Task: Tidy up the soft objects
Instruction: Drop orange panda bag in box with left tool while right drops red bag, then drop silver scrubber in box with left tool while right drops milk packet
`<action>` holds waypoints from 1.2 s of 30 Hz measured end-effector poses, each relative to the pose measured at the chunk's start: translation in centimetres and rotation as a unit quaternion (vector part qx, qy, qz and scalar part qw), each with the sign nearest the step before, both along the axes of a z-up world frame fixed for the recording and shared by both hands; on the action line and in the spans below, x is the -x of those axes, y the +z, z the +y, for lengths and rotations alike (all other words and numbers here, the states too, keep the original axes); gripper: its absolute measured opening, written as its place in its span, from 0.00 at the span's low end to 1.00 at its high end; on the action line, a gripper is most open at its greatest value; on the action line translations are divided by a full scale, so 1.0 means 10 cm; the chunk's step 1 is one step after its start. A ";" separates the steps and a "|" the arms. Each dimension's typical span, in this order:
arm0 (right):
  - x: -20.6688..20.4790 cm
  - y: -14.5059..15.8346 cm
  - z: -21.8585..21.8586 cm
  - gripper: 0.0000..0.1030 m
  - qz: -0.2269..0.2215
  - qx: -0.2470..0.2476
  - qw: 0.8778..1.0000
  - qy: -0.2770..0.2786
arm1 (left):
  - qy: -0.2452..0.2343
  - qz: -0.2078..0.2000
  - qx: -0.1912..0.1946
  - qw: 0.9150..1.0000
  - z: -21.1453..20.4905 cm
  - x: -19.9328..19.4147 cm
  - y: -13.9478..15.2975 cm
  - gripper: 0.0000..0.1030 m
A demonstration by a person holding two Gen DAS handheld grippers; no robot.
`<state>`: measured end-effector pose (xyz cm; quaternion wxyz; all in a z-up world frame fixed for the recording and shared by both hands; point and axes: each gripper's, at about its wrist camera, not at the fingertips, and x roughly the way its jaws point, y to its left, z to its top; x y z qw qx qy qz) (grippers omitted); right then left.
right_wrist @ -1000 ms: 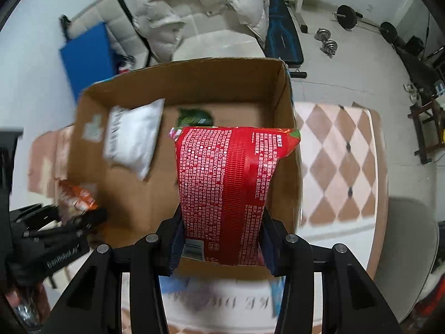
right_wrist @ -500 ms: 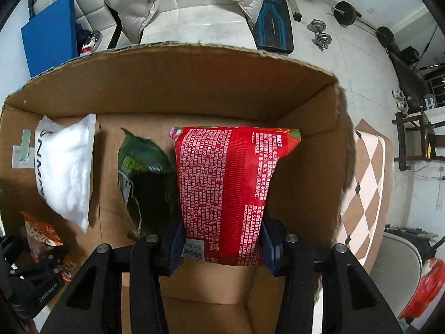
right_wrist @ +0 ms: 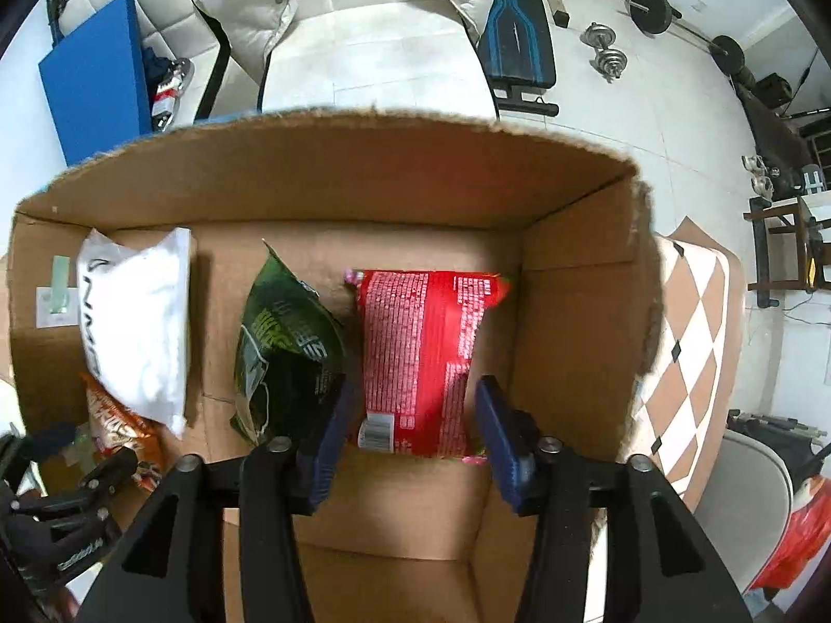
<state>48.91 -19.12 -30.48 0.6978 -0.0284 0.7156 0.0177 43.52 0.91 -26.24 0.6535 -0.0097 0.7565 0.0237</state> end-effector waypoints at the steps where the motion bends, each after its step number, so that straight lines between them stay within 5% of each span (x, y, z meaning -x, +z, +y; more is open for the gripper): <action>1: 0.02 0.06 0.00 0.81 -0.005 -0.004 1.000 0.003 | 0.002 -0.006 0.003 1.000 0.01 -0.01 0.09 0.89; 2: 0.03 0.11 0.00 0.93 -0.001 -0.010 1.000 0.008 | 0.006 -0.015 0.009 1.000 0.02 0.00 0.20 0.92; 4: 0.07 0.22 0.00 0.99 -0.008 -0.021 1.000 0.012 | 0.007 -0.029 0.017 0.999 0.03 0.01 0.31 0.93; 13: 0.78 0.98 0.11 1.00 -0.110 -0.012 0.993 0.051 | -0.040 -0.139 -0.013 0.989 -0.05 0.53 0.82 0.93; 18: 1.44 1.07 0.04 1.00 -0.114 -0.015 0.993 0.030 | -0.065 -0.202 -0.112 0.971 0.14 1.25 0.79 0.93; 26: 2.23 0.40 0.46 1.00 -0.038 -0.085 0.996 0.017 | -0.095 -0.103 -0.115 0.983 0.52 1.87 -0.14 0.93; 32: 2.32 -0.12 0.88 0.88 -0.003 -0.072 0.996 0.050 | -0.201 -0.099 -0.101 0.969 0.35 1.76 -0.51 0.93; 36: 2.35 -0.28 0.80 0.88 0.021 -0.106 0.994 0.011 | -0.246 -0.095 -0.088 0.961 0.21 1.71 -0.64 0.93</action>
